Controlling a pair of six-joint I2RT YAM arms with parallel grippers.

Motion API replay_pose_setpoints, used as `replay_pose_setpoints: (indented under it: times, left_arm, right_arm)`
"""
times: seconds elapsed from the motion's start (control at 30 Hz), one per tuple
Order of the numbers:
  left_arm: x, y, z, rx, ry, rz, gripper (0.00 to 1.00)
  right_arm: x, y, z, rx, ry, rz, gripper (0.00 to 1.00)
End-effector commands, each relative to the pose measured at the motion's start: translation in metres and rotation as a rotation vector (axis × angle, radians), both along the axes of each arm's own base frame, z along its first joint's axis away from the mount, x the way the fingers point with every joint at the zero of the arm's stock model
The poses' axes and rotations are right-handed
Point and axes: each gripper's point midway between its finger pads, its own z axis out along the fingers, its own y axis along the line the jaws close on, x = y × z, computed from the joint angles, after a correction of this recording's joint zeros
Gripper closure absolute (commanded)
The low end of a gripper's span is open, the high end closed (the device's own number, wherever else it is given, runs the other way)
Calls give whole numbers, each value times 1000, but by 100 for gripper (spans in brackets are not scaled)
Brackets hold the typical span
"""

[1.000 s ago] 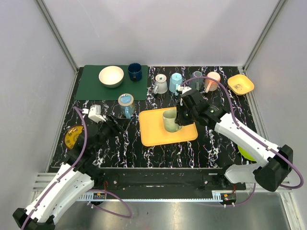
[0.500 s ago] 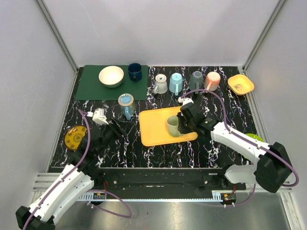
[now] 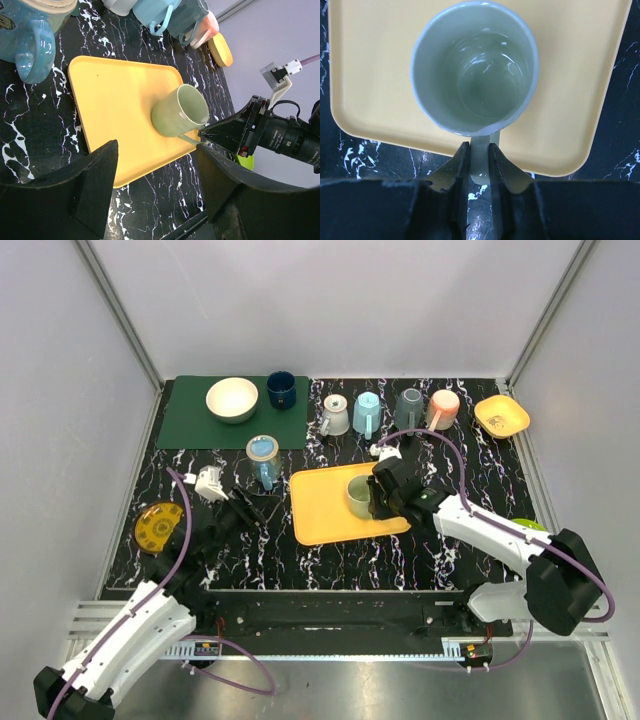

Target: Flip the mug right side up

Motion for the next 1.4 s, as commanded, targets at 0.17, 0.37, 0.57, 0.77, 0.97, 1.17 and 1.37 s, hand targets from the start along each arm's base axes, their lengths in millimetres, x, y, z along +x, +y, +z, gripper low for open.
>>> replay_pose_setpoints:
  times: [0.17,0.37,0.57,0.77,0.97,1.17,1.37]
  left_arm:
    - [1,-4,7,-28,-36,-11,34]
    - [1,-4,8,-29,-38,-11,34]
    - [0,-3,6,-26,-36,-11,34]
    - [-2,-1,7,-17,-39,-10,34]
    - [-1,-1,7,-15,-39,-10,34]
    - [-1,-1,5,-12,-34,-9,34]
    - [-1,-2,4,-10,-33,-11,34]
  right_arm:
    - [-5,-1,4,-28,42,-12,53]
    - [0,-1,3,-76,60,-2,39]
    - [3,0,-13,-129,101,5,37]
    - [7,-5,-21,-172,92,11,44]
    - [11,-3,-21,-189,83,25,69]
    - [14,-7,-18,-209,71,21,90]
    - [14,-2,18,-90,-12,-14,100]
